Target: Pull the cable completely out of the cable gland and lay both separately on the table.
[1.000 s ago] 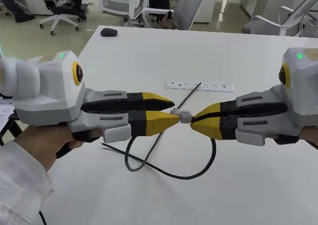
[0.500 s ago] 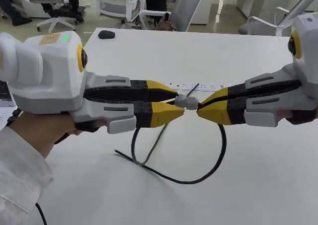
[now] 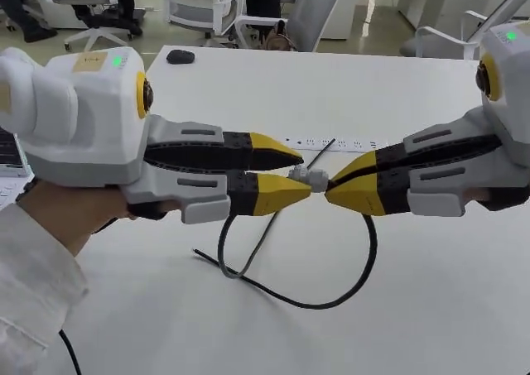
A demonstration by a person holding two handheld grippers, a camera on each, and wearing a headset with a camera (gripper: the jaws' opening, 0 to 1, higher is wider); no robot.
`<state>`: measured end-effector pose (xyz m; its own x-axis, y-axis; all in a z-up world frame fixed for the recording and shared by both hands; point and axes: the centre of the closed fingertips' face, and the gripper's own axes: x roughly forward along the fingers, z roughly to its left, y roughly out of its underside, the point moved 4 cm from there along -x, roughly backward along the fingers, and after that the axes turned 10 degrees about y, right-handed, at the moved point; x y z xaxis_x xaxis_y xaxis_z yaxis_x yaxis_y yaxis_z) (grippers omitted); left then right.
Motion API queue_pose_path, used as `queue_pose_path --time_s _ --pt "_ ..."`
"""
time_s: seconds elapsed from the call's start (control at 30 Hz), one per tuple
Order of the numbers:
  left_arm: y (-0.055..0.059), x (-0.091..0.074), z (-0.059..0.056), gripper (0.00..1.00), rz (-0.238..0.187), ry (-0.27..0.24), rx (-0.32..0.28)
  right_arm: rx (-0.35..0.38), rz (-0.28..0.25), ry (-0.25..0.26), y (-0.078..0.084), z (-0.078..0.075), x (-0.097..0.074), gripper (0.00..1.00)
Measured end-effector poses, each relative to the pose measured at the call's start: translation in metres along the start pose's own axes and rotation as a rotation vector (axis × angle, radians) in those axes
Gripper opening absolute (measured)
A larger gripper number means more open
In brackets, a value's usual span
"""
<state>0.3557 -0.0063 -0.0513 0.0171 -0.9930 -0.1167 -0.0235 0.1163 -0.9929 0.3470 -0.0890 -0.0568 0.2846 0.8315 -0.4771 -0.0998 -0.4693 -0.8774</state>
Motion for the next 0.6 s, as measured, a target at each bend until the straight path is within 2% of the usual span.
queue_pose_path --time_s 0.13,0.3,0.4,0.6 --pt "0.002 0.001 -0.002 0.17 -0.01 0.019 -0.01 -0.005 -0.009 -0.012 0.001 0.002 -0.002 0.02" --pt "0.005 0.002 -0.003 0.17 -0.002 0.028 -0.01 -0.014 -0.011 -0.023 0.003 0.004 -0.002 0.02" --pt "0.008 0.002 -0.002 0.16 -0.004 0.038 -0.025 -0.018 -0.022 -0.029 0.004 0.005 -0.001 0.02" --pt "0.018 0.002 -0.002 0.16 0.005 0.034 -0.017 -0.034 -0.023 -0.037 0.008 0.006 0.003 0.02"
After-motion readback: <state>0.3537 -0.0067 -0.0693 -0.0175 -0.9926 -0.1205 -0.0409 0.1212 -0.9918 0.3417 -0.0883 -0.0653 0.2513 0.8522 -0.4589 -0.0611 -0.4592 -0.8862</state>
